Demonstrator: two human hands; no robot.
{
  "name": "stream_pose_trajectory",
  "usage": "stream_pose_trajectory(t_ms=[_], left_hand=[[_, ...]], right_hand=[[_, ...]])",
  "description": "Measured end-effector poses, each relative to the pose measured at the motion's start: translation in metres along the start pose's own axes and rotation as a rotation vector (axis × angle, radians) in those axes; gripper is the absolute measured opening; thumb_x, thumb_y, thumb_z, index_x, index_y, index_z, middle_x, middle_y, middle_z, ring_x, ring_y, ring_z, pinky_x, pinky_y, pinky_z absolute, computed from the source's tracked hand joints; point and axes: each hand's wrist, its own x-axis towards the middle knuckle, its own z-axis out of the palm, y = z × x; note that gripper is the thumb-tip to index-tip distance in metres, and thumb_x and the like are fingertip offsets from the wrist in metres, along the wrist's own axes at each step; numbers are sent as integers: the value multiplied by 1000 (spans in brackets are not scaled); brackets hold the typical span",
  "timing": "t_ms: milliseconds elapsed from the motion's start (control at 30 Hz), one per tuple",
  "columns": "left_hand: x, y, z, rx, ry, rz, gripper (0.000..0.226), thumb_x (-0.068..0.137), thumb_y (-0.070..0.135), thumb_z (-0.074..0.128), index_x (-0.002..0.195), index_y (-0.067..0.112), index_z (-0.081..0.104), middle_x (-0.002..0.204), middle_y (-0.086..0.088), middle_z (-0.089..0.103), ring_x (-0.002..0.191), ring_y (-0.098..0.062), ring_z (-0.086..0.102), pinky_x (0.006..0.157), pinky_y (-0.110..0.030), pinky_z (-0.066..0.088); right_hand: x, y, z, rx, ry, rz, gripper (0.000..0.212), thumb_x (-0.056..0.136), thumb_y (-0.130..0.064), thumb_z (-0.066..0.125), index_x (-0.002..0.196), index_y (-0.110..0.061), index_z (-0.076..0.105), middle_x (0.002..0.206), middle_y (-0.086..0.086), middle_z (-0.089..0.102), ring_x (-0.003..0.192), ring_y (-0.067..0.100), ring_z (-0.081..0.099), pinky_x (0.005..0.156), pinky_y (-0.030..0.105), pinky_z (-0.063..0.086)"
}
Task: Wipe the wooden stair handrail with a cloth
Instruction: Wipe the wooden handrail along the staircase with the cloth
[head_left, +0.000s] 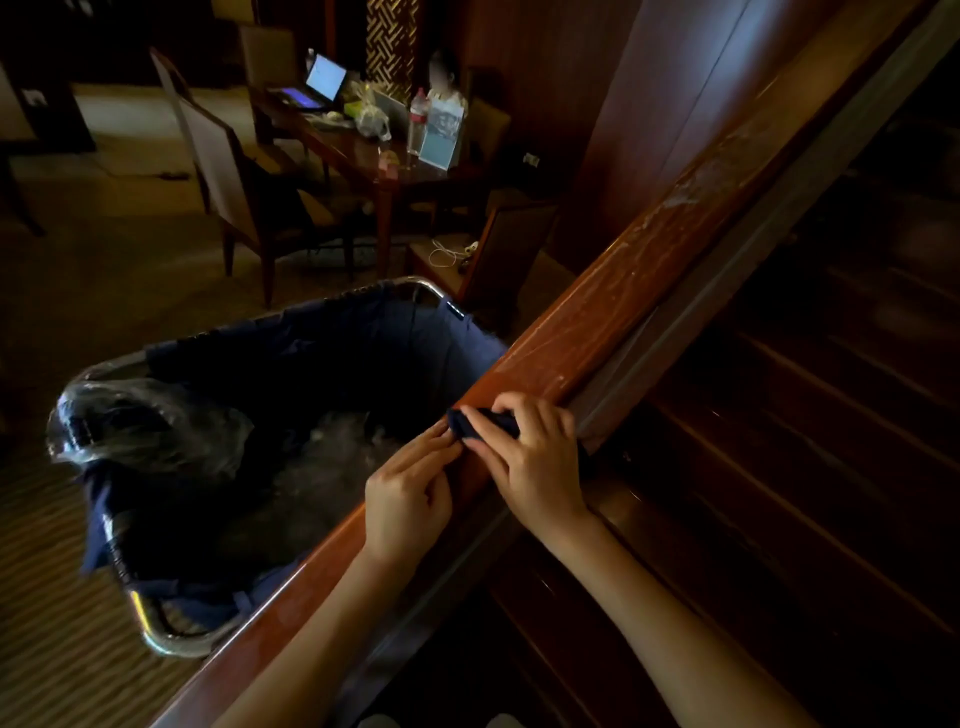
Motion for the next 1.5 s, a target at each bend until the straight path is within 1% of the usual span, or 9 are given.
stream_pose_trajectory(t_ms=[133,300,533,767,967,1067,1233,1400,1500], left_hand=[[-3,-1,1,-63,62,-40,34,80,1,45,91,1,76,107,-10,72,108,-21,66,96,-26,51],[-2,-2,3,-95,55,-53,33,82,2,45,94,2,76,110,-8,71,111,-19,65,100,-22,48],[-1,-4,2,-107,62,-59,36,81,2,43,94,4,76,113,-7,70,111,-11,63,100,-17,46],[-5,-7,1,-117,29,-86,34,87,7,44,100,3,76,115,-10,70,114,-17,64,102,-23,47],[-4,-6,1,-118,43,-83,35,85,6,44,97,4,76,113,-7,70,112,-17,64,101,-23,48],[-4,-6,2,-133,51,-87,36,87,7,42,97,3,76,113,-8,70,113,-17,64,102,-25,48],[-4,-8,3,-127,54,-64,34,87,7,44,99,4,76,114,-7,69,114,-16,63,102,-27,48],[-5,-6,3,-84,30,-59,35,80,-8,49,99,3,76,116,-10,69,113,-21,65,101,-30,49],[-5,-6,1,-93,35,-57,37,79,-8,47,100,3,76,116,-9,69,113,-18,64,102,-28,48]], right_hand=[[46,-1,-5,13,-102,24,33,88,-28,70,120,-22,69,96,3,60,87,22,56,73,37,44],[66,34,-24,0,56,401,17,88,-24,71,102,-14,73,100,9,60,93,28,57,75,36,46],[43,-30,-3,96,-127,106,13,88,-28,71,91,-16,74,88,7,61,80,27,58,67,36,42],[72,48,-40,-68,93,488,18,92,-27,67,102,-14,73,99,11,59,91,30,58,73,42,50],[53,-14,-13,34,-70,139,8,81,-16,77,87,-11,73,84,10,62,72,29,62,59,36,48],[94,22,-18,-65,-123,239,11,91,-24,66,91,-14,69,96,9,61,81,31,62,60,33,38],[67,46,-38,-125,181,466,13,94,-21,62,90,-10,68,90,10,63,74,28,64,56,27,38],[41,-14,-3,-59,53,111,19,92,-25,60,75,-15,63,73,2,59,62,21,59,52,32,47],[60,27,-11,70,218,214,11,92,-17,64,83,-12,67,78,3,62,66,20,61,57,30,47]])
